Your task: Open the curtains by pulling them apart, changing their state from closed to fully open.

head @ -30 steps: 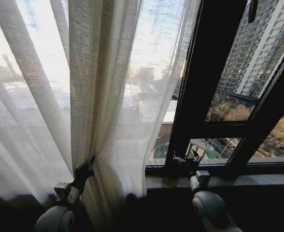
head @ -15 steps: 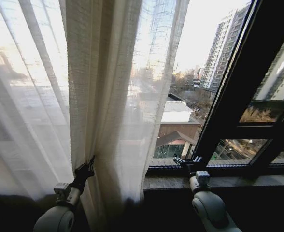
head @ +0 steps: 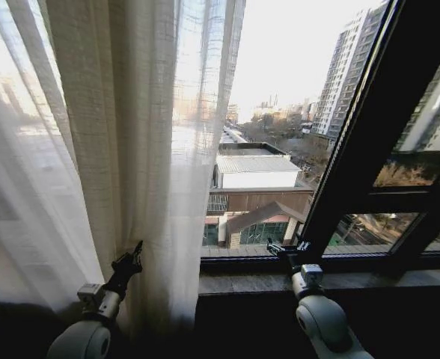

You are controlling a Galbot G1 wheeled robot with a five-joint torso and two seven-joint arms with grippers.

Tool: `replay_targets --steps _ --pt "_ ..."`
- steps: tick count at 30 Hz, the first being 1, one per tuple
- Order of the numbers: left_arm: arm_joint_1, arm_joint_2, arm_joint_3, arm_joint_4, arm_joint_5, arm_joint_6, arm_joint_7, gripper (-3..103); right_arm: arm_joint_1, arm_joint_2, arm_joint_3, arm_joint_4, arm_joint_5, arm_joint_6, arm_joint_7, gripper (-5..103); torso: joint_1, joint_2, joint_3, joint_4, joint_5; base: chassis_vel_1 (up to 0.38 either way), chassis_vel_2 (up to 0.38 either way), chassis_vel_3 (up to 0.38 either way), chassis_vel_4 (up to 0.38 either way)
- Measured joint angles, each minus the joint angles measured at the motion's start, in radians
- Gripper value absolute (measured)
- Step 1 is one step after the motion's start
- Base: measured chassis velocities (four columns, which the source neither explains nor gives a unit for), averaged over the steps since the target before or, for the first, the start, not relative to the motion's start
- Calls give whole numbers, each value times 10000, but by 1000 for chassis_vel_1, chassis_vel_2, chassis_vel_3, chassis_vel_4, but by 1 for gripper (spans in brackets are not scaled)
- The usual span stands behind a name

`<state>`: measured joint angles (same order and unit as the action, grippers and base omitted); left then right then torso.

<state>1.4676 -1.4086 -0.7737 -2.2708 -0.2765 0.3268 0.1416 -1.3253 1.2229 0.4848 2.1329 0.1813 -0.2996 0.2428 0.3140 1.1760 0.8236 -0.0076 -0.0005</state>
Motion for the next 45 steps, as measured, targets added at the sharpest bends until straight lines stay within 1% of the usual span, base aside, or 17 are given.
replay_targets --steps 4,11,20,24,25,26,29,30,32,33,34,35,36,39,40,43,45 --pt "-144 34 -319 77 -265 47 -280 0 -2 -50 29 -7 12 56 -47 100 0 0 0 0 4 0 0 0 0" --pt "-338 158 -1347 363 -556 200 -986 0 108 -90 10 -149 23 190 -121 100 0 0 1 -2 8 0 0 0 0" --pt "-395 365 -2296 709 -857 296 -1460 0 290 -68 -182 -329 25 195 -195 100 0 0 0 0 6 0 0 0 0" --pt "-479 457 -2713 944 -926 371 -2009 0 352 -69 -231 -403 29 200 -258 100 0 -1 0 -1 7 0 0 0 0" --pt "-552 516 -2900 1054 -969 451 -2540 0 374 -69 -247 -428 30 202 -289 100 0 -1 0 -1 7 0 0 0 0" --pt "-552 516 -2900 1054 -969 451 -2540 0 374 -69 -247 -428 30 202 -289 100 0 -1 0 -1 7 0 0 0 0" --pt "-791 626 -3329 1359 -998 690 -4173 0 391 -68 -257 -467 35 211 -325 100 0 0 -1 -1 6 0 0 0 0" --pt "-791 626 -3329 1359 -998 690 -4173 0 391 -68 -257 -467 35 211 -325 100 0 0 -1 -1 6 0 0 0 0" --pt "-918 690 -3570 1581 -1001 729 -5041 0 392 -67 -255 -491 36 224 -336 100 0 0 -1 -2 6 0 0 0 0" --pt "-1023 763 -3879 1814 -1002 747 -5724 0 389 -66 -245 -517 37 245 -347 100 0 0 0 -1 6 0 0 0 0" --pt "-1088 827 -4096 1977 -1002 747 -6144 0 380 -62 -230 -532 37 268 -356 100 0 0 0 -1 6 0 0 0 0" --pt "-1128 872 -4228 2085 -1004 746 -6415 0 373 -58 -218 -542 37 282 -361 100 0 0 0 -1 6 0 0 0 0" --pt "-1128 872 -4228 2085 -1004 746 -6415 0 373 -58 -218 -542 37 282 -361 100 0 0 0 -1 6 0 0 0 0" --pt "-1388 1200 -4878 2696 -1002 728 -8046 0 314 -48 -153 -592 38 363 -374 100 0 0 -1 1 4 0 0 0 0" --pt "-1388 1200 -4878 2696 -1002 728 -8046 0 314 -48 -153 -592 38 363 -374 100 0 0 -1 1 4 0 0 0 0" --pt "-1673 1533 -5116 3126 -1001 751 -9169 0 319 -43 -131 -659 41 389 -385 100 0 0 -1 0 5 0 0 0 0" --pt "-1710 1578 -5121 3177 -1002 782 -9324 -1 329 -34 -131 -674 42 391 -385 100 0 0 -1 -1 6 0 0 0 0"
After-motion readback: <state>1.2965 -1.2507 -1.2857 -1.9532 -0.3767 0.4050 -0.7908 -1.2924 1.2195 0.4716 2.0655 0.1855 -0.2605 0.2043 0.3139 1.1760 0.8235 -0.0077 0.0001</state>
